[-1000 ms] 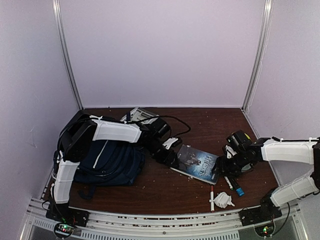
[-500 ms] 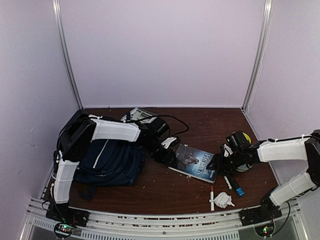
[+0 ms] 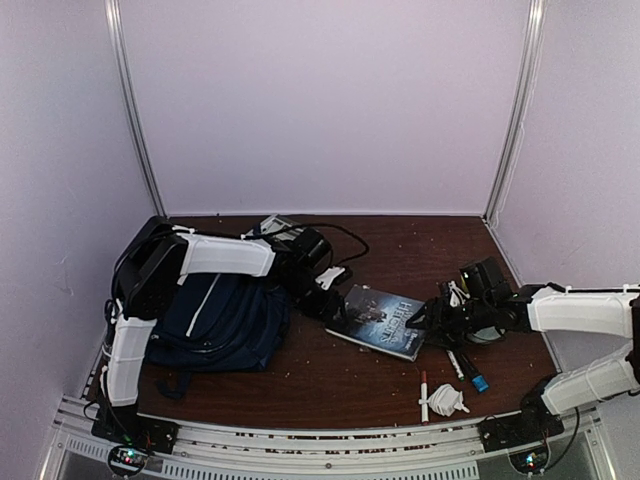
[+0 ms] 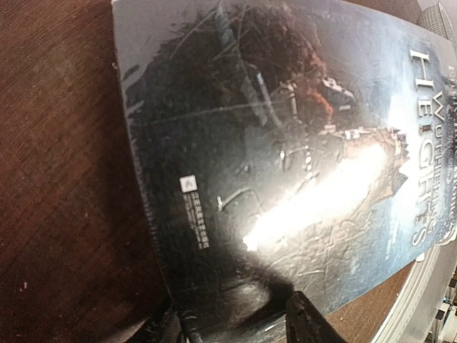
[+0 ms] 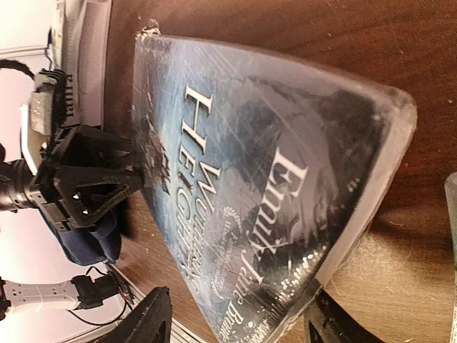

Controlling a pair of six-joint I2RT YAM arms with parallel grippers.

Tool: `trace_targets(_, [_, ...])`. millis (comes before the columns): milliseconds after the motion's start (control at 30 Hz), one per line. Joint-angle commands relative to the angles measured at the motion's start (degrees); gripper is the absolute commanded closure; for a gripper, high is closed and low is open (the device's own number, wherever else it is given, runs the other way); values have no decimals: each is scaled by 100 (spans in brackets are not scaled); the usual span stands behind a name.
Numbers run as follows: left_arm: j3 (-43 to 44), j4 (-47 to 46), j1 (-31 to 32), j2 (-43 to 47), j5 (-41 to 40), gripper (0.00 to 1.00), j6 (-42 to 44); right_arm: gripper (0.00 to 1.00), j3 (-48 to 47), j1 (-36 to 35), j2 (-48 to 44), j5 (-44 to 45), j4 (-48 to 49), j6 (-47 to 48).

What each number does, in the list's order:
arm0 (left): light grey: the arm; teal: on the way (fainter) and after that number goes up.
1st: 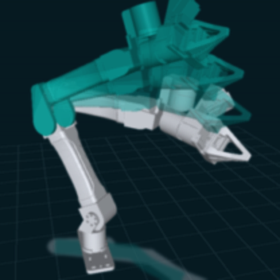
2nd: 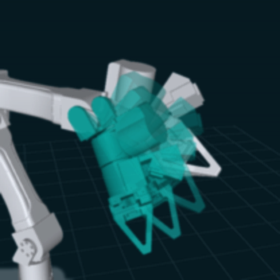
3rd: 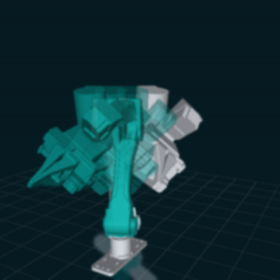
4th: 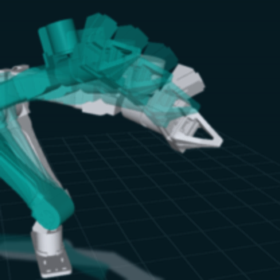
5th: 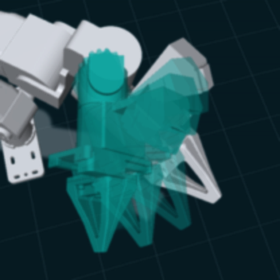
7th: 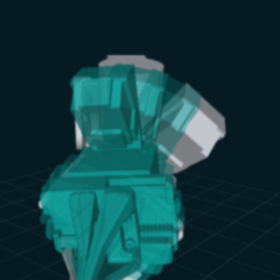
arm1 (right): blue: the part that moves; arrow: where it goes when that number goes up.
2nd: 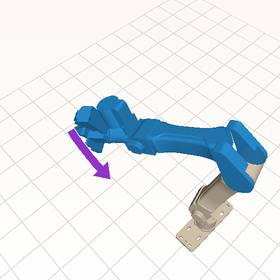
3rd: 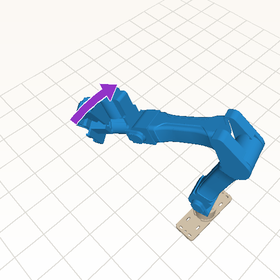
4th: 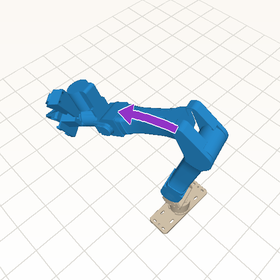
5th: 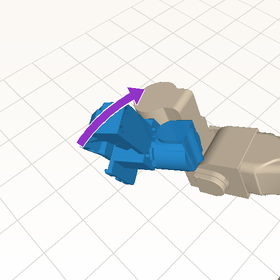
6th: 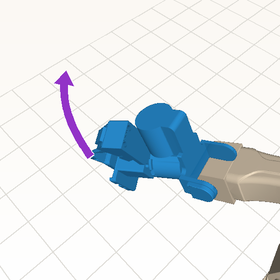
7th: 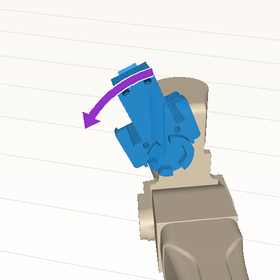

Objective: Pack the student bag
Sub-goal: Pick up the book from the center of the board, then pick up the second largest pocket of the student bag.

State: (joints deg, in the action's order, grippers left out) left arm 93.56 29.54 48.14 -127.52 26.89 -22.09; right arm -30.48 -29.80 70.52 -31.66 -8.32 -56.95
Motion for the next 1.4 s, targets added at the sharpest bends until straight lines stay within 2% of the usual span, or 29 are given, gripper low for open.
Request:
trace_targets(0, [74,-390,336,-71,368,51,90,37,-265,-201,-210,-748,2077,-189])
trace_targets(200, [75,-379,336,-66,381,51,90,41,-63,-201,-4,-821,3595,-867])
trace_targets(367, [75,-379,336,-53,373,51,98,42,-201,-232,-62,-764,4129,-921])
trace_targets(433, [75,-383,336,-53,368,51,95,44,-293,-245,-58,-687,3809,-782])
trace_targets(500, [67,-392,336,-53,365,51,91,50,-364,-245,-16,-551,3266,-588])
trace_targets(567, [66,-388,339,-47,373,51,98,62,-408,-245,11,-360,2796,-434])
trace_targets(600, [53,-392,339,-38,373,51,106,72,-476,-245,26,-214,2521,-282])
trace_targets(733, [65,-362,336,227,378,51,211,98,-707,-233,55,124,1461,130])
trace_targets(833, [206,-229,339,684,126,51,382,100,-815,-101,-95,323,947,290])
trace_targets(1000, [450,211,371,1704,-760,43,773,100,-1049,174,-564,760,283,671])
trace_targets(1067, [409,499,375,2126,-1431,39,921,100,-1242,202,-676,875,-64,925])
trace_targets(1133, [285,903,372,2508,-2229,30,927,100,-1451,216,-741,968,-398,1172])
trace_targets(1167, [177,1123,373,2693,-2651,26,869,100,-1530,220,-768,1003,-511,1259])
trace_targets(1200, [-195,1726,357,3037,-3694,19,617,100,-1692,220,-809,1038,-667,1443])
trace_targets(1233, [-356,2012,336,3146,-4041,14,497,100,-1756,220,-805,1032,-720,1505])
trace_targets(1367, [-1186,2866,-33,3476,-4513,11,-99,100,-1934,225,-715,869,-820,1675])
